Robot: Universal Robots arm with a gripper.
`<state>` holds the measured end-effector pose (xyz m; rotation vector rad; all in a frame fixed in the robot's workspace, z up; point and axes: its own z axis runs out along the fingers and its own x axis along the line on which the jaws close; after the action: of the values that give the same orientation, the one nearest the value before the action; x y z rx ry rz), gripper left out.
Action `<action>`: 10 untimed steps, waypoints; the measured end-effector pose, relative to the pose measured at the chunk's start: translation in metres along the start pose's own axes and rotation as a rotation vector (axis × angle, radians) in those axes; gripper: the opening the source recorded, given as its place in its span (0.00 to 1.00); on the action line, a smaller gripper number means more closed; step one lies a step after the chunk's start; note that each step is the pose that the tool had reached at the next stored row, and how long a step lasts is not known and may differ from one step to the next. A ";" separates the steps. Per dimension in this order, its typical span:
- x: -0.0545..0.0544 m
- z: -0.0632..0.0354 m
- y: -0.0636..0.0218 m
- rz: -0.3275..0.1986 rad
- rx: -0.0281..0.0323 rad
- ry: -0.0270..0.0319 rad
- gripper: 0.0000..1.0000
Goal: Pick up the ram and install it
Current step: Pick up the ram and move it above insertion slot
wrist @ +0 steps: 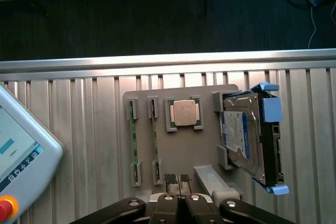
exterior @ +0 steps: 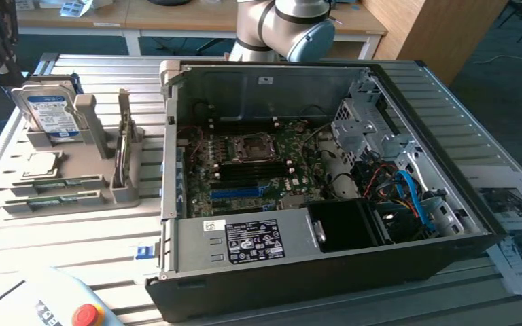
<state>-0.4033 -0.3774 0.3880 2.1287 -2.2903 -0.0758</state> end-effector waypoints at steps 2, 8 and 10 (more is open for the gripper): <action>0.000 0.0000 0.0000 0.000 0.0000 0.0001 0.10; 0.000 0.0000 0.0000 0.000 0.0000 0.0001 0.10; 0.000 0.0000 0.0000 0.000 0.0000 0.0000 0.10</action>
<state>-0.4032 -0.3774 0.3880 2.1288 -2.2902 -0.0757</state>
